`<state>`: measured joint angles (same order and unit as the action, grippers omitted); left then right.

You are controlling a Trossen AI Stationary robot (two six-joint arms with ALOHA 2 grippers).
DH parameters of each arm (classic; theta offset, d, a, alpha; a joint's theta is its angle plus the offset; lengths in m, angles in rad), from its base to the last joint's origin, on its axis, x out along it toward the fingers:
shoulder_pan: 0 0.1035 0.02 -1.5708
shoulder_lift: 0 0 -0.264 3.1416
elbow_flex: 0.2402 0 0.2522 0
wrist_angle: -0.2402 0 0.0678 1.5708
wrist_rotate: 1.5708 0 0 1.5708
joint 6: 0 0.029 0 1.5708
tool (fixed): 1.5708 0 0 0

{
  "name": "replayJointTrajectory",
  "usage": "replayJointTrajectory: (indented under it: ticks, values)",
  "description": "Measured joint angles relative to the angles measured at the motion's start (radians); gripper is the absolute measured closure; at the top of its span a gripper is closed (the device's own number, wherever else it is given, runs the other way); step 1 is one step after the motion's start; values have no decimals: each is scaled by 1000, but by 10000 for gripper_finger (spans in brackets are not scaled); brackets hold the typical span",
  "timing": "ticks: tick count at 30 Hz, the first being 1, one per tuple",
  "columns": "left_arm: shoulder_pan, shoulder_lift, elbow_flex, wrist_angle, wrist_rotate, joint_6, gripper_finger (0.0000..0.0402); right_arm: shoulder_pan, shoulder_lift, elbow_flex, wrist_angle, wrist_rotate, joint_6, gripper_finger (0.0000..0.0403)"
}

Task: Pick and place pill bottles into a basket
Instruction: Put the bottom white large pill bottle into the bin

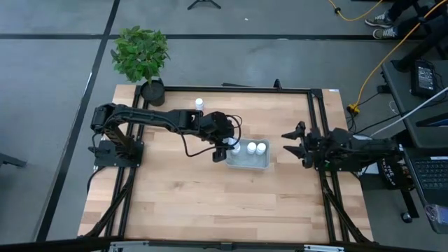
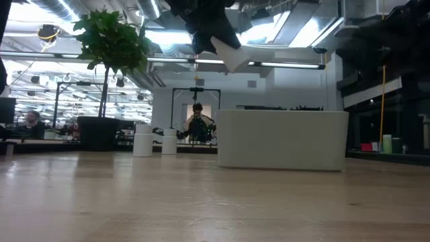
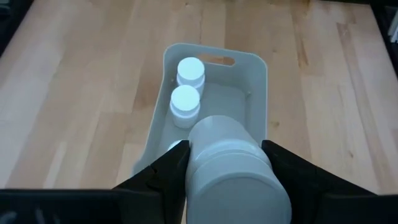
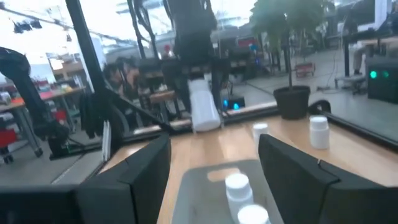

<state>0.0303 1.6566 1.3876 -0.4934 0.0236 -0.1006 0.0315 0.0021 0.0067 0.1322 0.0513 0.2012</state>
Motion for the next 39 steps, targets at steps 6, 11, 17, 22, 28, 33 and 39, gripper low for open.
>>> replayJointTrajectory:
  ticks: [6, 11, 17, 22, 28, 33, 39]
  values:
    - [13, 17, 0, 8, 70, 8, 231, 0, 0, 0, -2, 0, 0, 158]
    - [14, 53, -1, 31, 85, 18, 231, 0, 0, 0, -3, 0, 0, 158]
    - [14, 96, 1, 63, 126, 18, 231, 0, -1, 0, -3, 0, 0, 158]
    - [11, 131, 0, 67, 128, 18, 231, 0, -1, 0, -3, 0, 0, 158]
    - [2, 161, 0, 65, 129, 26, 231, 0, -1, 0, -3, 0, 0, 158]
    - [-7, 177, 1, 52, 129, 28, 231, 0, -1, 0, -3, 0, 0, 158]
    - [-11, 194, 0, -5, 128, 48, 231, 0, -1, 0, -2, 0, 0, 158]
